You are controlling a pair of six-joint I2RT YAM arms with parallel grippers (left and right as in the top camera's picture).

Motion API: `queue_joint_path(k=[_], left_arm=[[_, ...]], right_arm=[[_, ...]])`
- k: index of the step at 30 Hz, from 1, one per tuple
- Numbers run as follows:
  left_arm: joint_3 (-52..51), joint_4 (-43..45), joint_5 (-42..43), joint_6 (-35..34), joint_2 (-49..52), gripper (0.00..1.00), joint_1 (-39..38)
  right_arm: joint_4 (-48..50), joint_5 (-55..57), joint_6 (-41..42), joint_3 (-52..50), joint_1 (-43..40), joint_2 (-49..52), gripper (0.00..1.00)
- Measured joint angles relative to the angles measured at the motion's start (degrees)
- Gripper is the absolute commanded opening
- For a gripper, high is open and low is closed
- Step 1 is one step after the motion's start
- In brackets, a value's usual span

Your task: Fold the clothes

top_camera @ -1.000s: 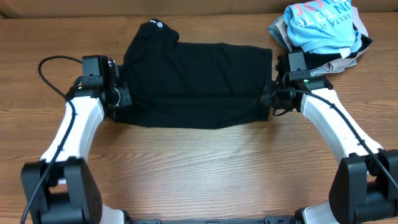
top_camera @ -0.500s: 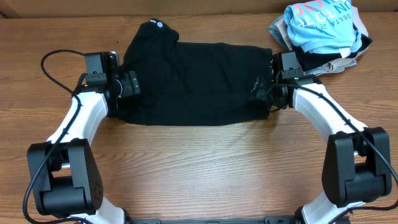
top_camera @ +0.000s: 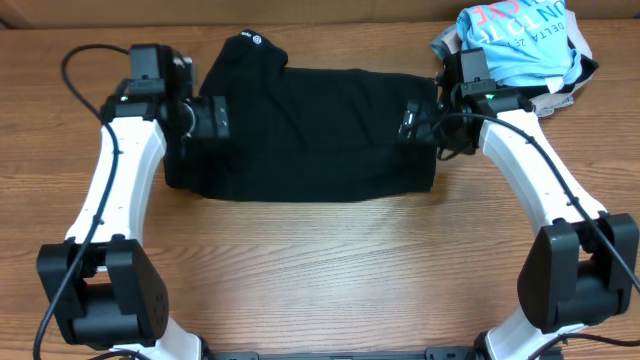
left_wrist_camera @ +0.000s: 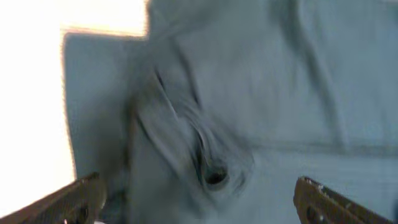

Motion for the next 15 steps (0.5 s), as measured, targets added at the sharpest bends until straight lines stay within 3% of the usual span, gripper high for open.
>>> queue_joint_path(k=[3, 7, 15], left_arm=[[-0.98, -4.31, 0.22, 0.15, 0.00, 0.91, -2.71], [-5.01, -3.43, -0.66, -0.15, 0.00, 0.90, -7.13], [-13.70, 13.66, -3.39, -2.67, 0.02, 0.92, -9.49]], right_arm=[[-3.08, -0.96, -0.42, -0.11, 0.28, 0.00, 1.00], [-2.84, -1.25, -1.31, -0.96, 1.86, 0.00, 0.98], [6.19, 0.83, -4.11, -1.49, 7.08, 2.67, 0.94]])
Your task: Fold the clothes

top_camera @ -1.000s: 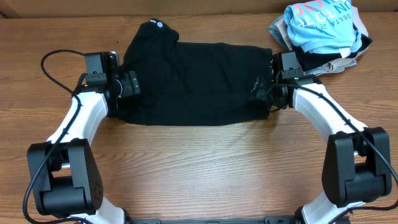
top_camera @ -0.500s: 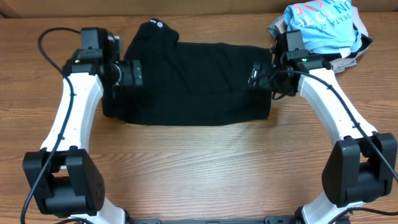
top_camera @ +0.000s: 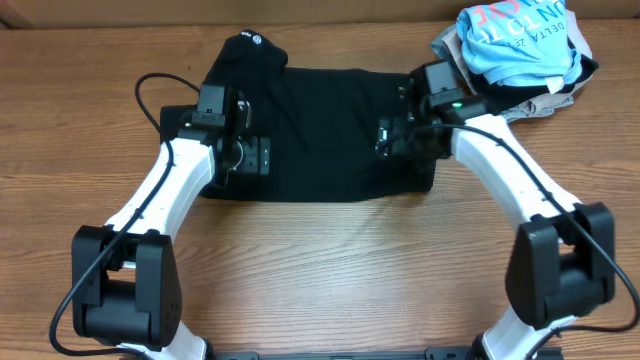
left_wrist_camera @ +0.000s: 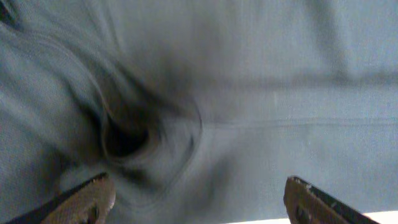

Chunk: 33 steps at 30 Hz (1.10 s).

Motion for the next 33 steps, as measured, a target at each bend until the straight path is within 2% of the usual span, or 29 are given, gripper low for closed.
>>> queue_joint_path(k=[5, 12, 22, 33], left_arm=[[-0.28, 11.02, -0.94, -0.24, 1.29, 0.95, 0.00], [-0.31, 13.97, -2.01, -0.22, 8.57, 0.96, 0.00], [0.28, 11.47, -3.89, 0.02, 12.07, 0.98, -0.09], [2.16, 1.11, -6.34, -0.48, 12.07, 1.00, -0.09]], right_arm=[[5.20, 2.38, -1.68, -0.04, 1.36, 2.36, 0.91], [3.74, 3.41, -3.02, -0.04, 1.36, 6.27, 0.91], [0.02, 3.34, -2.75, -0.07, 1.36, 9.90, 0.97], [-2.10, 3.63, -2.95, 0.00, 1.44, 10.97, 1.00]])
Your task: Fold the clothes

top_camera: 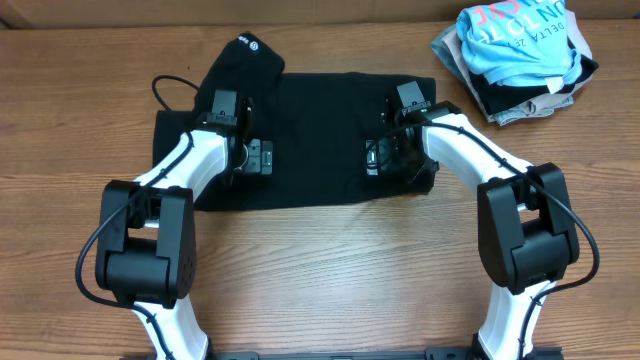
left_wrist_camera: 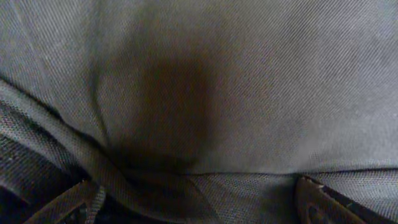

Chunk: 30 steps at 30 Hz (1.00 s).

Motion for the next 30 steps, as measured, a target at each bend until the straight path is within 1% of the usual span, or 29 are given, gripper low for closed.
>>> queue_joint_path(k=[4, 10, 18, 21, 26, 30], left_arm=[[0.63, -4.02, -0.11, -0.44, -0.09, 1.00, 0.07], [0.98, -12.59, 0.09, -2.25, -0.46, 1.00, 0.07], [0.68, -23.65, 1.27, -4.00, -0.57, 1.00, 0.07], [0.22, -26.56, 2.03, -4.28, -0.52, 1.00, 0.07], [0.07, -28.04, 3.15, -4.31, -0.31, 1.00, 0.11], [2.73, -31.87, 3.13, -4.31, 1.33, 1.00, 0.11]], right_arm=[[-1.70, 0.52, 0.09, -0.46, 0.02, -0.11, 1.00], [-6.54, 0.57, 1.55, -2.75, 0.09, -1.42, 1.00], [-12.94, -2.23, 3.56, -4.63, 0.09, -2.32, 1.00], [-14.43, -3.41, 4.09, -4.94, 0.07, -2.32, 1.00], [-15.13, -4.37, 4.74, -5.20, 0.00, -2.69, 1.00], [-18.56, -6.38, 4.72, -4.15, -0.55, -2.67, 1.00]])
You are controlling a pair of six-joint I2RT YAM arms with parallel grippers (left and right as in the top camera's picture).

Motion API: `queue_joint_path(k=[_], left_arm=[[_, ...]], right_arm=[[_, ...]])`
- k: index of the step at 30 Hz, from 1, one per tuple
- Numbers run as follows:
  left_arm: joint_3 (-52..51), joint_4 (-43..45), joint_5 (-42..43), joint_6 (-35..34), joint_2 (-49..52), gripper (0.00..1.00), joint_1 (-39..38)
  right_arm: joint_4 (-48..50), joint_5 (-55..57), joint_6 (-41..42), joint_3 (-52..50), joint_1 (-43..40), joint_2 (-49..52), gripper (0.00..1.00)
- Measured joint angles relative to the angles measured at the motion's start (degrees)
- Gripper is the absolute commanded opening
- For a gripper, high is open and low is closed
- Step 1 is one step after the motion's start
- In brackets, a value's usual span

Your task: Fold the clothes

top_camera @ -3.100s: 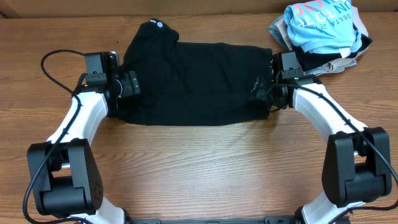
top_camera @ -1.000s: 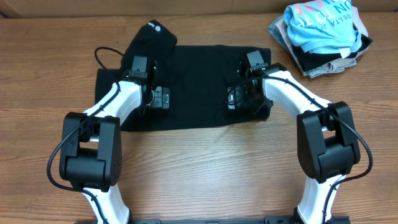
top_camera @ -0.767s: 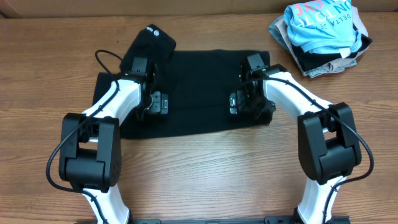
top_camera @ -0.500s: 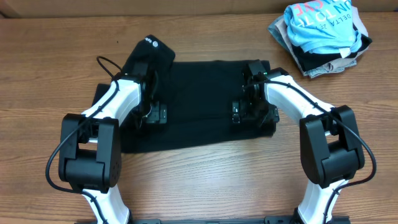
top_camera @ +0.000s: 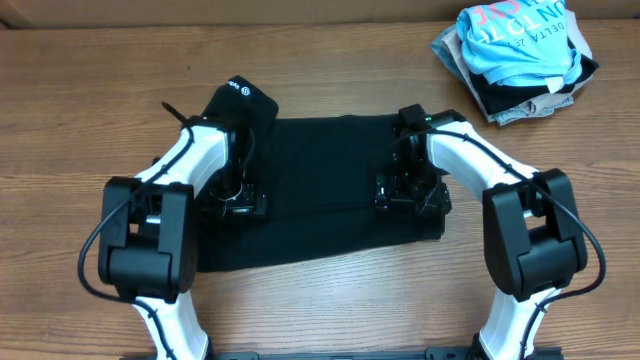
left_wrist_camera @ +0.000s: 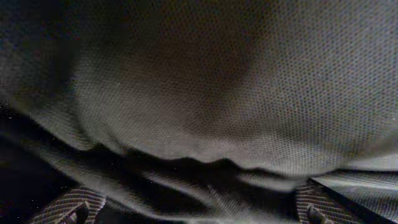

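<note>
A black garment (top_camera: 320, 180) lies spread flat across the middle of the wooden table (top_camera: 330, 310), with a small white logo at its back left corner. My left gripper (top_camera: 245, 207) is down on the garment's left part. In the left wrist view the black cloth (left_wrist_camera: 205, 93) fills the frame, and my left gripper (left_wrist_camera: 193, 208) is open with rumpled cloth between its wide-set fingertips (left_wrist_camera: 69, 208). My right gripper (top_camera: 392, 192) is down on the garment's right part; the overhead view does not show how its jaws stand.
A pile of clothes (top_camera: 515, 50), light blue shirt on top, sits at the table's back right corner. Bare wood lies in front of the garment and to the left of the left arm.
Both grippers have moved toward the table's front. The black garment has shifted the same way: its front edge is nearer the front and its back edge has come forward.
First the grippers were at the garment's left and right side edges, the left one open. Then both were further in over the cloth, then closer together near its middle. Now they and the garment sit nearer the table's front.
</note>
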Motion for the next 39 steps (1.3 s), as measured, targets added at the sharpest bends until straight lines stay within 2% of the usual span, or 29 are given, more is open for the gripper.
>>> queue_joint_path(k=[4, 10, 12, 14, 17, 23, 31, 36, 39], left_arm=[[8.13, -3.50, -0.48, 0.72, 1.14, 1.00, 0.00], [25.79, -4.72, -0.74, 3.65, 1.14, 1.00, 0.00], [29.49, -2.03, -0.76, 5.07, 1.11, 1.00, 0.00], [31.71, 4.33, -0.83, 6.93, 1.11, 1.00, 0.00], [32.87, 14.73, -0.94, 10.56, 1.16, 1.00, 0.00], [33.88, 28.35, -1.36, 15.54, 6.08, 1.00, 0.63], [33.81, 33.83, -1.99, 16.85, 18.45, 1.00, 2.71], [33.81, 35.54, -2.32, 16.85, 20.33, 1.00, 3.61], [33.83, 37.07, -2.47, 16.76, 20.33, 0.96, 3.63]], right_arm=[[-4.74, -0.59, -0.61, 6.47, -1.53, 0.04, 1.00], [-7.34, 1.55, -3.39, 24.59, -2.82, -0.11, 1.00], [-6.25, 2.14, -4.39, 27.89, -2.82, -0.28, 1.00], [-4.70, 2.93, -4.96, 29.81, -2.82, -0.39, 1.00], [-2.93, 3.76, -5.70, 30.40, -2.82, -0.39, 1.00], [-2.25, 4.33, -6.25, 30.40, -2.82, -0.39, 1.00], [-2.75, 4.61, -6.27, 30.40, -2.82, -0.39, 0.99], [-2.73, 4.63, -6.25, 30.40, -2.82, -0.39, 0.99], [-2.78, 4.61, -6.21, 30.40, -2.82, -0.39, 0.99]])
